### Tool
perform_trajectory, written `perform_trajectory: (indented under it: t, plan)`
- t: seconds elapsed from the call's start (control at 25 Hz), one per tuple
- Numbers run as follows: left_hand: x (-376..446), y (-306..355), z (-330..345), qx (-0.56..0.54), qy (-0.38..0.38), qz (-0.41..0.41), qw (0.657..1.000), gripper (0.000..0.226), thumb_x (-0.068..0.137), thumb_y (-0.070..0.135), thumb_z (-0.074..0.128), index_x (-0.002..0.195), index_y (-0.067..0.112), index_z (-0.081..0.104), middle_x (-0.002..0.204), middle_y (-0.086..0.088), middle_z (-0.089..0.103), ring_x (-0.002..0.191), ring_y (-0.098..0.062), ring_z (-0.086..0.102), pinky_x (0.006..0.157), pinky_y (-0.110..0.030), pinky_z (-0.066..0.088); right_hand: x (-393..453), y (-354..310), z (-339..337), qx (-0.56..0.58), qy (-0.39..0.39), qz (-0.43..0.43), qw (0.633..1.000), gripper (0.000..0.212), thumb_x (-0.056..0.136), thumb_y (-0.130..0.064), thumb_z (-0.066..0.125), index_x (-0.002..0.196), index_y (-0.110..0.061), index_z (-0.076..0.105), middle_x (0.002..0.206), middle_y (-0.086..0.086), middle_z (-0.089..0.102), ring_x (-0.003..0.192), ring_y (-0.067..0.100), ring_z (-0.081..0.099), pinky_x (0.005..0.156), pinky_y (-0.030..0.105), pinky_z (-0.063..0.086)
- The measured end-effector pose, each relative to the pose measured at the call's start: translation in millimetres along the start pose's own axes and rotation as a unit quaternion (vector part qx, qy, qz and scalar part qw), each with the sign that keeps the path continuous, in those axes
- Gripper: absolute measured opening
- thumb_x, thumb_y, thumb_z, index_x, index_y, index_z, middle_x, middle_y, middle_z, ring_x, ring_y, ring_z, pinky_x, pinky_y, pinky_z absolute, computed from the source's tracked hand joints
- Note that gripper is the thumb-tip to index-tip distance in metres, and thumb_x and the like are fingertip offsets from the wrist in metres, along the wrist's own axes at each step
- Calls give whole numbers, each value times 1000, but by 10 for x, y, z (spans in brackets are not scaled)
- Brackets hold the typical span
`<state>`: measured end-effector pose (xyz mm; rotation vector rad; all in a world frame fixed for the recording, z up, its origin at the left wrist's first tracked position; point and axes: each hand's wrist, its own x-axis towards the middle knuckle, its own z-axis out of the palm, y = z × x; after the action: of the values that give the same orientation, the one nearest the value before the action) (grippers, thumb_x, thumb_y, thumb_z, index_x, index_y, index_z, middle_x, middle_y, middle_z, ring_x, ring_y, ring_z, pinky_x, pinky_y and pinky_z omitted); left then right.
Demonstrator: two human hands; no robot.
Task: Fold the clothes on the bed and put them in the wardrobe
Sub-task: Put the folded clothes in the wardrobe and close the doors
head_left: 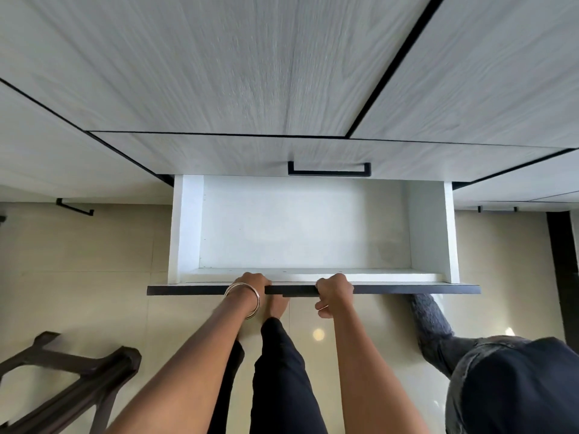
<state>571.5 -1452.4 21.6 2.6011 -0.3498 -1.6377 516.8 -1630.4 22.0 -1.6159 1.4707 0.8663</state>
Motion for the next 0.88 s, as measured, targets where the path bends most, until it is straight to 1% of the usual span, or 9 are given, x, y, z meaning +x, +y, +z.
perform_trajectory:
  t: [0.16,0.24,0.36,0.44,0.52,0.6,0.72,0.8,0.88]
  plan:
    - [-78,-107,-57,-74,-26,4,997,52,95,8,42,139,35,49,140,-5,50,121,-26,53,102,-29,43,-166,-31,81,-211,33,-98,972,18,87,-9,49,70,-10,45,78,6,58,73,29,55,62,29,48]
    - [-187,-272,-149,-143,-4,12,990,42,95,17,49,135,32,54,138,-6,53,118,-25,55,101,-28,44,-282,-152,207,-210,-5,-161,964,14,88,-12,52,75,-6,53,72,4,57,69,26,55,55,28,45]
    - [-395,-689,-308,-262,79,-12,962,35,93,21,54,126,27,61,120,-11,65,103,-25,63,94,-29,49,-578,-493,480,-122,-67,-247,959,15,90,-17,56,85,-8,67,68,4,68,63,22,63,58,31,53]
    - [-556,-1107,-419,-380,141,-39,913,28,90,16,57,116,22,67,97,-12,71,76,-21,66,81,-29,55,-891,-815,727,-96,-71,-294,948,15,90,-16,55,89,-10,69,73,5,72,68,23,67,64,33,54]
    - [-769,-1645,-534,-497,200,-56,843,23,90,7,56,108,12,69,75,-10,69,56,-16,59,71,-32,56,-1283,-1161,1072,-96,-90,-345,929,16,91,-14,54,92,-10,69,74,3,71,68,21,66,59,27,50]
    - [-1050,-2263,-615,-570,259,-66,777,21,89,-1,53,104,6,68,64,-6,65,51,-15,57,64,-32,58,-1743,-1476,1518,-109,-113,-397,904,14,92,-13,55,91,-13,69,74,1,71,68,20,66,57,23,48]
    - [-1544,-3261,-674,-610,318,-74,721,20,90,-4,52,99,6,67,62,-5,61,42,-5,54,49,-18,51,-2432,-1854,2330,-126,-122,-465,868,22,89,-11,53,79,-26,66,76,-2,70,77,20,67,71,31,54]
    - [-1906,-4062,-634,-634,352,-100,682,18,90,-3,54,99,4,68,63,-5,62,48,-9,57,50,-21,52,-2944,-2026,2989,-140,-135,-490,850,22,87,-12,54,77,-28,66,77,0,71,80,23,69,74,36,56]
    - [-2337,-4870,-520,-648,394,-151,634,21,89,-1,54,93,12,71,63,-5,64,55,-18,59,61,-30,58,-3496,-2148,3679,-159,-161,-512,829,25,86,-7,54,77,-27,65,79,4,73,75,24,67,70,36,55]
